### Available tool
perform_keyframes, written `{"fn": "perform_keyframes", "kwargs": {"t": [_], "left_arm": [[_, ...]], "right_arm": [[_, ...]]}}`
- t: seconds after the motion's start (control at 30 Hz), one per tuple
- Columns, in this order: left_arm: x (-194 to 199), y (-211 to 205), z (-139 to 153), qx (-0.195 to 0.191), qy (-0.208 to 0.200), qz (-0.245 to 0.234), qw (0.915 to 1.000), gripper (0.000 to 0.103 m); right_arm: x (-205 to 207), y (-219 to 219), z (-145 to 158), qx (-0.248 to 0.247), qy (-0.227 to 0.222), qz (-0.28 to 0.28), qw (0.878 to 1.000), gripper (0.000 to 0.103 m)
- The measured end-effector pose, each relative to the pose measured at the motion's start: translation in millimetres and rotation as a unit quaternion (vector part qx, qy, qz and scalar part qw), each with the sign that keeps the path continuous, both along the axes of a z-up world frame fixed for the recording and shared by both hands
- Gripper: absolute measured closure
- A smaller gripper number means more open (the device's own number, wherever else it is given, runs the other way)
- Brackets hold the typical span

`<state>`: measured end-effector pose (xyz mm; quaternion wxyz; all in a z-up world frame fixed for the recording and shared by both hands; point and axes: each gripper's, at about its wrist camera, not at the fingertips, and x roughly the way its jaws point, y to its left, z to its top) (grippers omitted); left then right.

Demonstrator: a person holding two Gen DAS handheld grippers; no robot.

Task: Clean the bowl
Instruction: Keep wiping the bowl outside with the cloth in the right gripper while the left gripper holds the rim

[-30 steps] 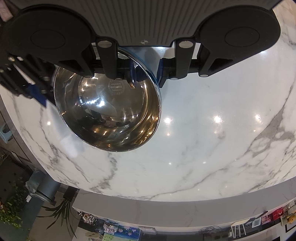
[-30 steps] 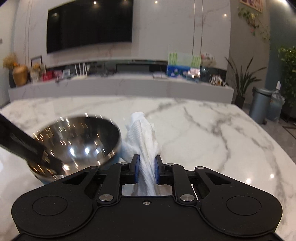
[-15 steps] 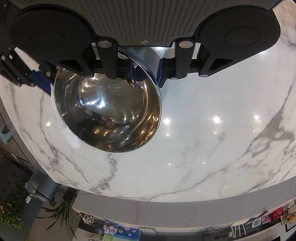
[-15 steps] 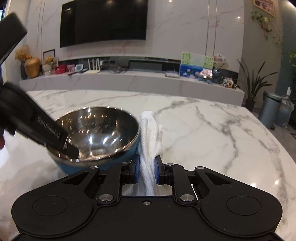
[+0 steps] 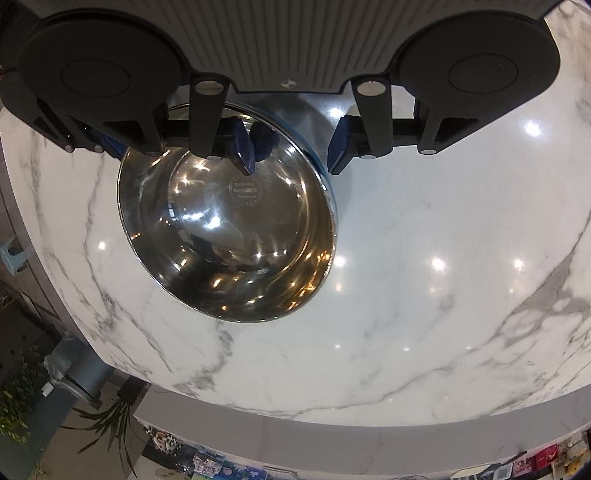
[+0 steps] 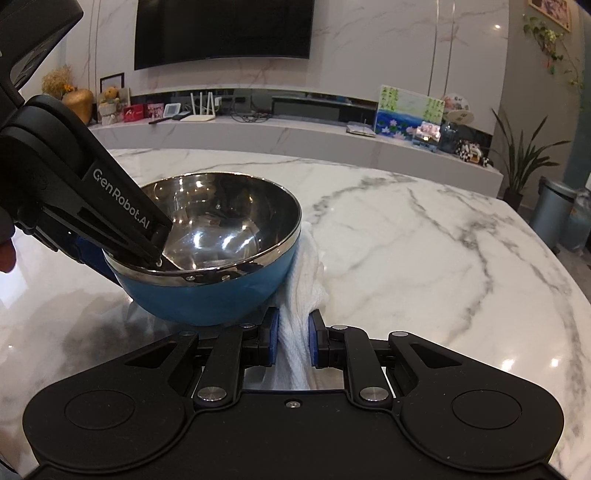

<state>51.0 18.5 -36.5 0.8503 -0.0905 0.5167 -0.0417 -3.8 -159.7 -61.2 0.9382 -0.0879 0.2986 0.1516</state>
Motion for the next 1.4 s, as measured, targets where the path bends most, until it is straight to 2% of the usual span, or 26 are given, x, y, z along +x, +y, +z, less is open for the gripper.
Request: {"fn": "perform_keyframes", "kwargs": {"t": [0.37,0.57,0.7,0.8,0.97,1.07,1.13,1.4], "left_arm": [[10.2,9.3,8.2,0.033,-0.017,-0.008,0.9993,0.088],[12.0,10.0,7.7,0.036,-0.020,0.002,0.9991,0.088],[8.8,11.4,3.1,0.021,-0.007,0.015,0.9996,0.070],[6.4,11.5,1.8,0.016,-0.001,0.019,0.9997,0.066],[4.0,10.5,2.2,0.017,-0.001,0.018,0.9997,0.067],[3.8,9.5,3.0,0.021,-0.005,0.009,0.9997,0.077],[4.3,8.6,3.6,0.025,-0.008,0.002,0.9997,0.078],[8.3,13.3,6.3,0.029,-0.016,-0.018,0.9993,0.085]], "right_arm": [[-12.0,-2.4,19.9,-0.001,-0.059,-0.004,0.998,0.089],[-11.8,1.8,17.6,-0.011,-0.051,0.013,0.999,0.089],[-9.9,4.3,11.9,-0.015,-0.033,0.023,0.999,0.089],[-7.1,5.7,7.0,-0.017,-0.015,0.032,0.999,0.089],[-5.7,8.5,2.5,-0.021,-0.002,0.043,0.999,0.089],[-6.0,8.5,2.8,-0.021,-0.004,0.043,0.999,0.089],[-6.4,7.8,3.8,-0.020,-0.007,0.041,0.999,0.089],[-10.3,-1.1,19.7,0.001,-0.057,0.018,0.998,0.089]]}}
